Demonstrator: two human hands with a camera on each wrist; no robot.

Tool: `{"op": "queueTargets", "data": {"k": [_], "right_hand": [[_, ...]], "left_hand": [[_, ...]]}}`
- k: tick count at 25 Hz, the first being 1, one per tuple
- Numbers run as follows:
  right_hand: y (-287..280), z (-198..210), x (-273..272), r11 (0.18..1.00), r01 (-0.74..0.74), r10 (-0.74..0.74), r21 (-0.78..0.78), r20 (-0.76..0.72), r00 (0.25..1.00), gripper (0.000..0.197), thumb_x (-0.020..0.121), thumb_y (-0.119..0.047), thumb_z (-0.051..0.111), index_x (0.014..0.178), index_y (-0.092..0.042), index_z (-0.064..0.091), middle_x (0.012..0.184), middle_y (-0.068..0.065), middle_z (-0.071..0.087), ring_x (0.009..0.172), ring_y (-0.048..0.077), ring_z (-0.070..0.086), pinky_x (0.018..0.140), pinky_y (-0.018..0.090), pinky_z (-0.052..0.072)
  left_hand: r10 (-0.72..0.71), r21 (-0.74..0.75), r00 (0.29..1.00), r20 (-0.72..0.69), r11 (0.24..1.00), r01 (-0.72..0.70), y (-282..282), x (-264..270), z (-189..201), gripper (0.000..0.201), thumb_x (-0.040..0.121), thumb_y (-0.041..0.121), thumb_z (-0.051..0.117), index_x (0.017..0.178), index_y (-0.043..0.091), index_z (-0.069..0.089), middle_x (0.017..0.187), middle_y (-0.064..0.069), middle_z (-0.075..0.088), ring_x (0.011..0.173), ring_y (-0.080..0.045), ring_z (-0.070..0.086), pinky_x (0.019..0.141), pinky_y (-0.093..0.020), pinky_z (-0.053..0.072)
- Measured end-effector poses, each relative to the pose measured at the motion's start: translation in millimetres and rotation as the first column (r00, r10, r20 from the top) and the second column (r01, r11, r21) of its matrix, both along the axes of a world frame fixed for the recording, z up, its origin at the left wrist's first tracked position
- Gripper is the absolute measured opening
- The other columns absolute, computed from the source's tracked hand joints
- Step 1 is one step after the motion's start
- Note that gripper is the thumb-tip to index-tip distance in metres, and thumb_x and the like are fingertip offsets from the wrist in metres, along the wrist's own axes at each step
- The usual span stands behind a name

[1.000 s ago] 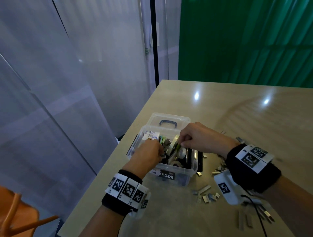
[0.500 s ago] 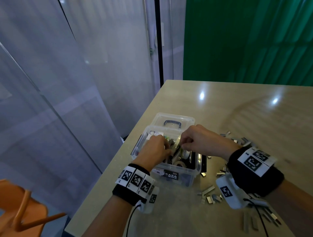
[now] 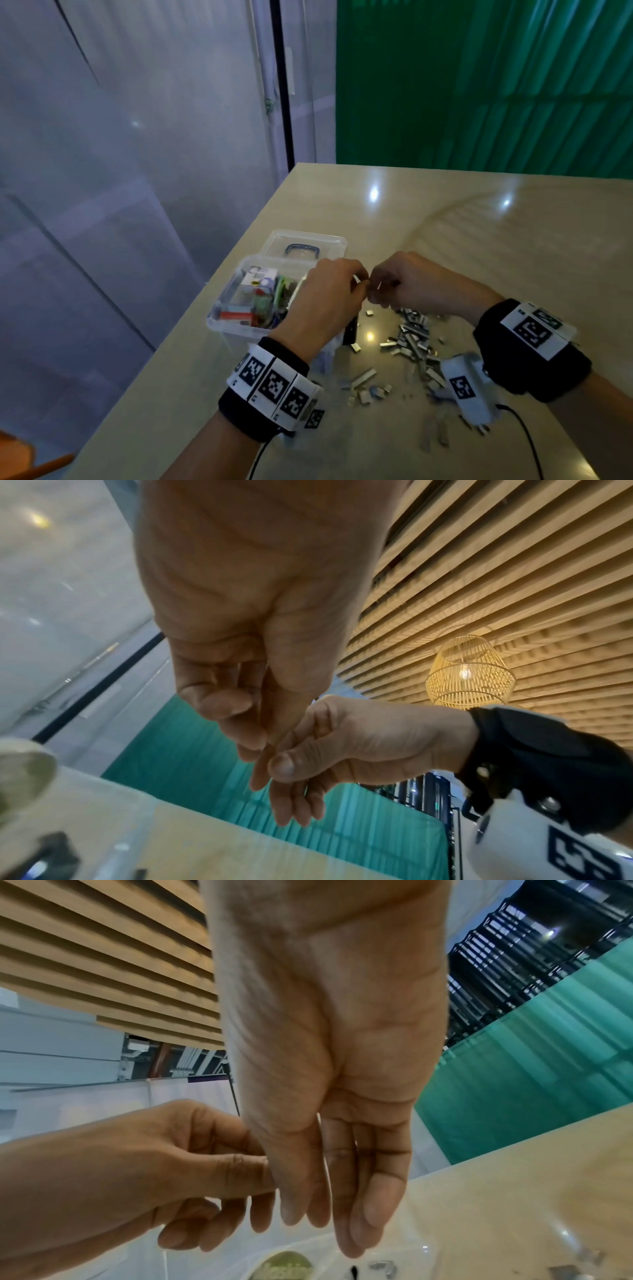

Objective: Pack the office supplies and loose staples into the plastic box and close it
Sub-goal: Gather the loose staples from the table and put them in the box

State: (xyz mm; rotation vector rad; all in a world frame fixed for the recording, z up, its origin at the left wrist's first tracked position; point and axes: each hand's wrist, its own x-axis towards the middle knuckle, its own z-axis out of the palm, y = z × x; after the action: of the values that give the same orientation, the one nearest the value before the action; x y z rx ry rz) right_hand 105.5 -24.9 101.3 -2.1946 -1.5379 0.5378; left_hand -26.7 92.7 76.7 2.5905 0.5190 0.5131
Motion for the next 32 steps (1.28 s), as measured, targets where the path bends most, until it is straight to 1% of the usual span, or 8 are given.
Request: {"op": "queueTargets", "data": {"k": [6, 10, 14, 17, 19, 25, 29, 32], "right_hand": [[-70, -37, 43, 0.958, 0.015, -0.033, -0.287, -0.058, 0.998, 0.011, 0.093, -0.026, 0.069, 0.098, -0.018, 0.076, 0.081, -0.002, 0.074, 0.068, 0.009, 0.069, 0.06, 0.022, 0.053], [-92, -83, 62, 0.943, 0.117, -0.128, -0.311, -0.013, 0.992, 0.017, 0.09, -0.028, 0.072, 0.104, -0.017, 0.073, 0.095, -0.005, 0.069, 0.08, 0.01, 0.065, 0.063, 0.02, 0.045], [-99, -127, 67, 0.928, 0.216, -0.212, -0.303, 0.047, 0.976, 0.052, 0.092, -0.036, 0.067, 0.138, -0.019, 0.051, 0.136, 0.005, 0.053, 0.118, 0.021, 0.054, 0.091, 0.03, 0.046], [-96, -143, 61, 0.919, 0.218, -0.211, -0.329, 0.057, 0.976, 0.078, 0.085, -0.044, 0.074, 0.15, -0.028, 0.034, 0.147, 0.007, 0.038, 0.133, 0.031, 0.038, 0.106, 0.043, 0.04], [-91, -148, 57, 0.924, 0.226, -0.217, -0.308, 0.065, 0.974, 0.079, 0.081, -0.042, 0.078, 0.146, -0.029, 0.037, 0.142, 0.007, 0.038, 0.131, 0.031, 0.037, 0.102, 0.043, 0.042], [-78, -158, 56, 0.959, 0.253, -0.253, -0.127, 0.023, 0.967, 0.037, 0.08, -0.031, 0.079, 0.112, -0.023, 0.062, 0.112, 0.003, 0.059, 0.101, 0.022, 0.06, 0.079, 0.033, 0.051], [-79, -158, 62, 0.952, 0.301, -0.301, -0.056, -0.002, 0.953, 0.021, 0.083, -0.022, 0.078, 0.094, -0.028, 0.061, 0.101, -0.005, 0.063, 0.083, 0.011, 0.055, 0.061, 0.019, 0.036], [-81, -153, 59, 0.954, 0.295, -0.295, -0.05, 0.004, 0.955, 0.019, 0.084, -0.015, 0.074, 0.089, -0.026, 0.059, 0.084, -0.016, 0.051, 0.072, 0.0, 0.045, 0.058, 0.018, 0.03]], "left_hand": [[-0.105, -0.067, 0.974, -0.201, 0.993, 0.093, -54, 42, -46, 0.018, 0.094, 0.033, 0.061, 0.1, 0.021, 0.072, 0.093, -0.003, 0.071, 0.081, -0.017, 0.065, 0.077, -0.032, 0.055], [-0.08, -0.114, 0.928, -0.364, 0.993, 0.041, -65, 59, -94, 0.026, 0.091, 0.03, 0.064, 0.111, 0.015, 0.068, 0.11, -0.009, 0.064, 0.103, -0.026, 0.062, 0.087, -0.035, 0.052], [0.004, -0.097, 0.878, -0.479, 0.994, -0.057, -70, 74, -125, 0.051, 0.088, 0.032, 0.067, 0.132, 0.013, 0.051, 0.132, -0.011, 0.048, 0.124, -0.033, 0.044, 0.102, -0.045, 0.044], [0.018, -0.095, 0.863, -0.504, 0.993, -0.076, -71, 82, -137, 0.054, 0.083, 0.037, 0.07, 0.129, 0.018, 0.049, 0.133, -0.008, 0.046, 0.125, -0.033, 0.037, 0.1, -0.048, 0.042], [0.024, -0.109, 0.874, -0.486, 0.99, -0.088, -73, 87, -139, 0.05, 0.082, 0.031, 0.071, 0.128, 0.018, 0.053, 0.13, -0.009, 0.046, 0.125, -0.034, 0.038, 0.102, -0.046, 0.041], [0.065, -0.203, 0.904, -0.422, 0.965, -0.164, -71, 92, -141, 0.035, 0.08, 0.024, 0.074, 0.112, 0.019, 0.06, 0.121, -0.008, 0.051, 0.116, -0.031, 0.049, 0.098, -0.04, 0.046], [0.058, -0.269, 0.934, -0.353, 0.949, -0.161, -61, 89, -145, 0.023, 0.076, 0.015, 0.078, 0.095, 0.02, 0.068, 0.105, -0.01, 0.063, 0.1, -0.027, 0.062, 0.085, -0.034, 0.051], [0.068, -0.266, 0.949, -0.307, 0.952, -0.154, -58, 86, -145, 0.017, 0.08, 0.009, 0.076, 0.093, 0.017, 0.069, 0.099, -0.007, 0.066, 0.091, -0.022, 0.064, 0.079, -0.03, 0.053]]}}
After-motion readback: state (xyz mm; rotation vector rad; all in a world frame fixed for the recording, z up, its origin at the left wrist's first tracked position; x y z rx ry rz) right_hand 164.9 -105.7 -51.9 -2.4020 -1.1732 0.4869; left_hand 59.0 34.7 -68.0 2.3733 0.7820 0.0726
